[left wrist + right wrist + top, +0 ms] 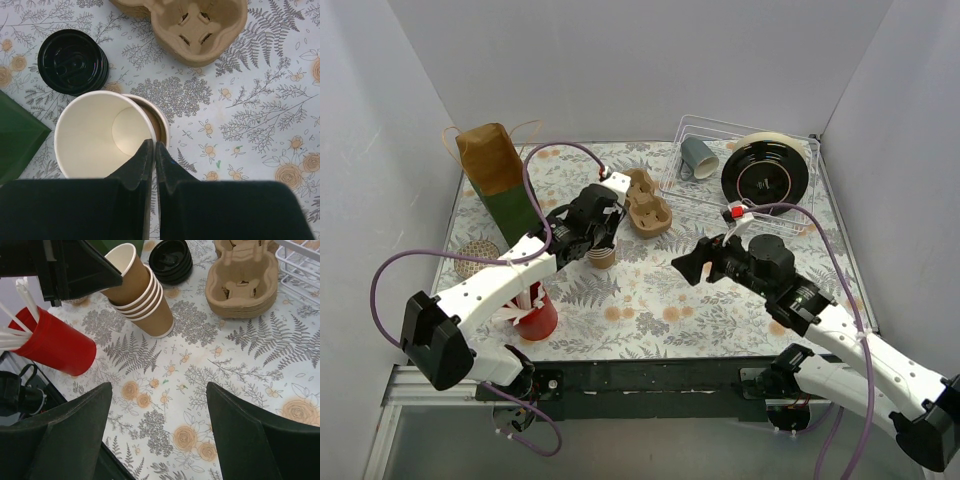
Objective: Pack the takeout coffee
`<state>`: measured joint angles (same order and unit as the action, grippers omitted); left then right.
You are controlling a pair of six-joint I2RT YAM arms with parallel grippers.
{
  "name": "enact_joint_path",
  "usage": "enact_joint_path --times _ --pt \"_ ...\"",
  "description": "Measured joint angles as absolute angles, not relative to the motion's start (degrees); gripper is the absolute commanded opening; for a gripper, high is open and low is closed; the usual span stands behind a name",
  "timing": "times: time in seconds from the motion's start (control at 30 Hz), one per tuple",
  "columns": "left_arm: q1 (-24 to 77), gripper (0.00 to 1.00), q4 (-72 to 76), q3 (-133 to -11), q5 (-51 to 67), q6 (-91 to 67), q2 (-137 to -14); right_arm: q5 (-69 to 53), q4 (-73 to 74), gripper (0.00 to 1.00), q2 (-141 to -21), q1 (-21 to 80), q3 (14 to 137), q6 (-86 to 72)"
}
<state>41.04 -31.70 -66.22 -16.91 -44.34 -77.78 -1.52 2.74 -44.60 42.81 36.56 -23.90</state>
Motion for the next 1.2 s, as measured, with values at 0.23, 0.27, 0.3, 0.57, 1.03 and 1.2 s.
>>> enact_joint_path --times 0.23,0.27,0.3,0.57,1.03,1.2 --pt "41.0 0.0 -33.6 -68.9 -17.1 -43.5 -77.8 -2.7 -1.6 0.84 -48.5 42.8 36.6 -26.7" --pt "41.0 0.0 -33.9 -69.8 -17.1 -43.4 -77.8 -2.8 -1.7 0.83 -48.4 42.8 36.6 -26.7" --pt "41.0 0.0 -34.5 -70.9 -17.1 -43.3 -77.8 -2.8 -1.7 0.84 -48.2 42.8 36.6 -26.8" --pt "41.0 0.0 -36.5 -82.3 -16.6 -42.0 -77.8 -1.7 2.8 0.84 -43.9 42.8 38.7 -25.4" --pt "47.7 0.0 -40.2 -93.0 -8.6 -46.4 -78.5 7.8 15.9 0.84 -27.1 42.8 47.9 -20.2" --pt "57.2 0.0 -40.2 -88.9 -11.6 -49.1 -82.0 12.3 20.6 0.84 -22.3 42.8 47.9 -19.1"
